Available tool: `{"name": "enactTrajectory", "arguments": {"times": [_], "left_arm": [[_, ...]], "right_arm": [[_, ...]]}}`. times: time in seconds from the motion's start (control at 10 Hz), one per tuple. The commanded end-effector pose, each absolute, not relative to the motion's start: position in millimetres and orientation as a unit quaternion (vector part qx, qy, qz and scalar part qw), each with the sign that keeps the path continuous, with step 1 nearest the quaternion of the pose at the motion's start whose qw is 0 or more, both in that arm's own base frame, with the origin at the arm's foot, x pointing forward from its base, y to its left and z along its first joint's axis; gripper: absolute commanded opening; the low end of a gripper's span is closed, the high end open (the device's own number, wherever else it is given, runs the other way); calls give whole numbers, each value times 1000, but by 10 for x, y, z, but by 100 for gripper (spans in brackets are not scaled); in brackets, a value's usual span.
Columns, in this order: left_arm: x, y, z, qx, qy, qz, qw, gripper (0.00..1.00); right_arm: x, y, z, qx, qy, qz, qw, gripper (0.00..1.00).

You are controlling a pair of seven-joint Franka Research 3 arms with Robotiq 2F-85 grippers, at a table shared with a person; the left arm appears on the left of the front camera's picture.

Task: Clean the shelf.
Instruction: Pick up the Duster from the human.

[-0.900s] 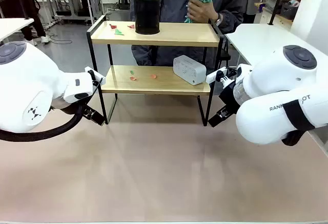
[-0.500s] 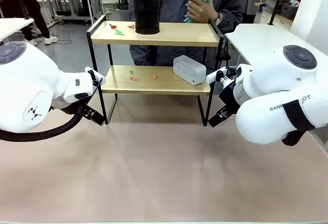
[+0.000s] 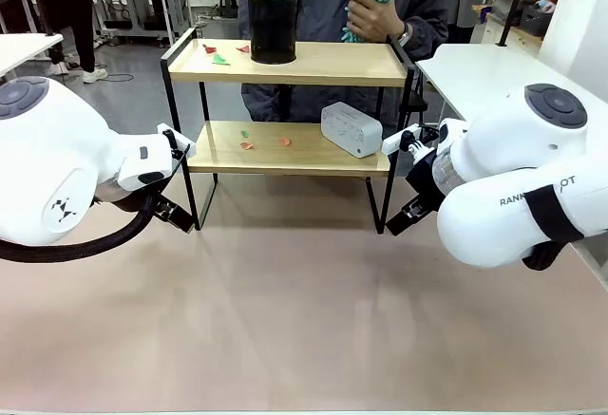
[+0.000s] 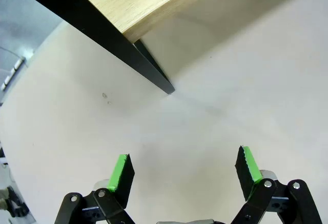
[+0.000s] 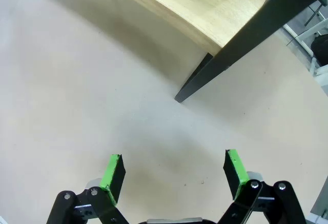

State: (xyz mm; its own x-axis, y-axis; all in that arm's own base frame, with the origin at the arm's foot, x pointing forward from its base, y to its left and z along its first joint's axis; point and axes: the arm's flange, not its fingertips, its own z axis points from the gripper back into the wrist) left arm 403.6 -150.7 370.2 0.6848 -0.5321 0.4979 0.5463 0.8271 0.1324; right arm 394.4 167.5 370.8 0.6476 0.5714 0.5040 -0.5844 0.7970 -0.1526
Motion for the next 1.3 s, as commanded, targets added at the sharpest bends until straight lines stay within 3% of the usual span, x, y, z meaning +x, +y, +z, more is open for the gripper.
{"name": "enactTrajectory", "arguments": {"times": [0.0, 0.1, 0.2, 0.4, 0.6, 0.9, 1.2], "left_arm": [[4036, -1507, 3704, -13, -267, -294, 918, 100], [4036, -1507, 3702, -13, -267, -294, 918, 100], [3719, -1247, 4191, -81, -230, -336, 910, 100], [3263, -496, 4698, -205, -169, -311, 912, 100], [3015, 167, 4924, -358, -233, -270, 863, 100], [2802, 1483, 4686, -536, -372, -30, 757, 100], [2936, 2202, 3891, -621, -357, 145, 683, 100]], "right_arm": [[3944, 1674, 3708, 12, -274, 318, 908, 100], [3944, 1675, 3708, 12, -274, 318, 908, 100], [3701, 1455, 4238, 58, -208, 263, 940, 100], [3154, 785, 4952, 172, -219, 124, 952, 100], [2866, 201, 5088, 339, -217, 88, 911, 100], [2543, -1024, 4836, 477, -279, -37, 833, 100], [2495, -1876, 4041, 554, -265, -178, 769, 100]]}}
